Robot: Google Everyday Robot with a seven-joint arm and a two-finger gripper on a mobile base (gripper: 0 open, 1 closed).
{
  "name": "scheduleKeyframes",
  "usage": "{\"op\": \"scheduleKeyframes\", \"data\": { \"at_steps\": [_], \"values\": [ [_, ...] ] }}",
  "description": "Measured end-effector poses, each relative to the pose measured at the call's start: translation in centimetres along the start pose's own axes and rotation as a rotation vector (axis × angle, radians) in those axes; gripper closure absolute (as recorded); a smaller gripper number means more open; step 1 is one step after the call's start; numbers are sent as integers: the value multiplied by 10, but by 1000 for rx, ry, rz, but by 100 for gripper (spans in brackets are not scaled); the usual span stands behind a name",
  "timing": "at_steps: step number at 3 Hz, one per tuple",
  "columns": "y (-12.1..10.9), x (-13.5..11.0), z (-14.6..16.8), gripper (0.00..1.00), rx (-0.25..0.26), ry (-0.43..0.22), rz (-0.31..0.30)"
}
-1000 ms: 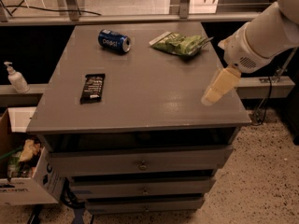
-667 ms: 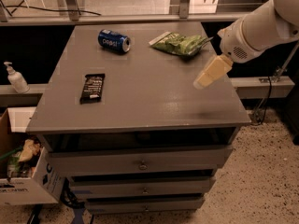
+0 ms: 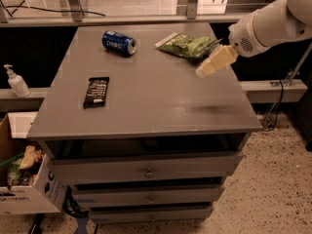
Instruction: Pick green jalapeno chip bag
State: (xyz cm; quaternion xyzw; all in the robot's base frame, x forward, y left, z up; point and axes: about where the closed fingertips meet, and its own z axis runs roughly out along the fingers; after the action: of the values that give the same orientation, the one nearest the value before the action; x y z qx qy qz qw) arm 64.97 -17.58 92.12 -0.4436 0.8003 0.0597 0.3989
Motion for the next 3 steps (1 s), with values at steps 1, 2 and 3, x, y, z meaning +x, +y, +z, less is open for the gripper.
{"op": "scheduleKeyframes", "data": {
  "at_steps": [1,2,3],
  "values": [
    [3,4,4,0,-20,-14,8],
    [-5,0,20,0,-34,-97,39],
    [-24,-10,47,0,-27,-203,79]
  ]
}}
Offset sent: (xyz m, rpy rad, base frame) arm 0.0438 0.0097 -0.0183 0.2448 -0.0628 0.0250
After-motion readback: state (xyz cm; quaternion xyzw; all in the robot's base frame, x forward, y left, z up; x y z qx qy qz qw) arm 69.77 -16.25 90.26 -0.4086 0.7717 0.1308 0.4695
